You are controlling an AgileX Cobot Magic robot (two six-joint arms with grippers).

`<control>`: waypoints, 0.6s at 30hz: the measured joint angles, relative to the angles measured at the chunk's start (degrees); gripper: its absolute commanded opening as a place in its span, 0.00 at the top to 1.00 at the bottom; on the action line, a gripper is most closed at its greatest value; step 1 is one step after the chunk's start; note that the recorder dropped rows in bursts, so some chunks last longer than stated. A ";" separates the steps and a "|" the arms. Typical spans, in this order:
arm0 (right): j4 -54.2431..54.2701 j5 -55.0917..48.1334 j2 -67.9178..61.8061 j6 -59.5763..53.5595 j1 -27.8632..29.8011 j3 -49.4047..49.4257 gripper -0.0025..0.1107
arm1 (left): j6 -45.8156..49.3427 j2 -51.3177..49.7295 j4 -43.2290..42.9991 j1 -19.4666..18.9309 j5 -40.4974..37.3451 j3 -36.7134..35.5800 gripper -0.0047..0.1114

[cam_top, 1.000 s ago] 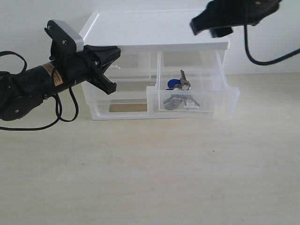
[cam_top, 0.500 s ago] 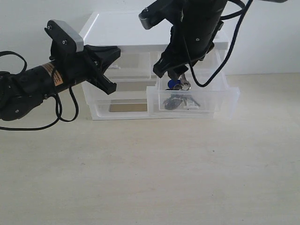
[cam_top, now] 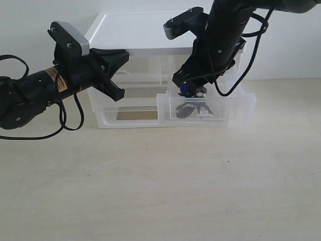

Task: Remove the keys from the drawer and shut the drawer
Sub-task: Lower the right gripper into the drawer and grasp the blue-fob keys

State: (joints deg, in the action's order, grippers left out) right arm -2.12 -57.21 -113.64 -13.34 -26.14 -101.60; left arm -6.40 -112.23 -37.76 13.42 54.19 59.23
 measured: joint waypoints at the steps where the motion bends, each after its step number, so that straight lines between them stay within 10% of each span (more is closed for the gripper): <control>1: 0.93 0.00 -0.15 -0.93 0.28 -0.13 0.52 | 0.00 0.00 0.00 0.00 0.00 0.00 0.92; 7: 7.08 0.37 -1.26 -7.01 0.29 -0.55 0.53 | 0.00 0.00 0.00 0.00 0.00 0.00 0.92; 13: 7.81 0.49 -1.35 -8.12 0.38 -0.64 0.96 | 0.00 0.00 0.00 0.00 0.00 0.00 0.92; 18: 7.05 0.74 -1.35 -8.75 0.38 -0.76 0.98 | 0.00 0.00 0.00 0.00 0.00 0.00 0.92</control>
State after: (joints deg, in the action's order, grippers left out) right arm 4.93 -56.47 -114.99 -22.09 -25.75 -102.36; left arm -6.40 -112.23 -37.76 13.42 54.19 59.23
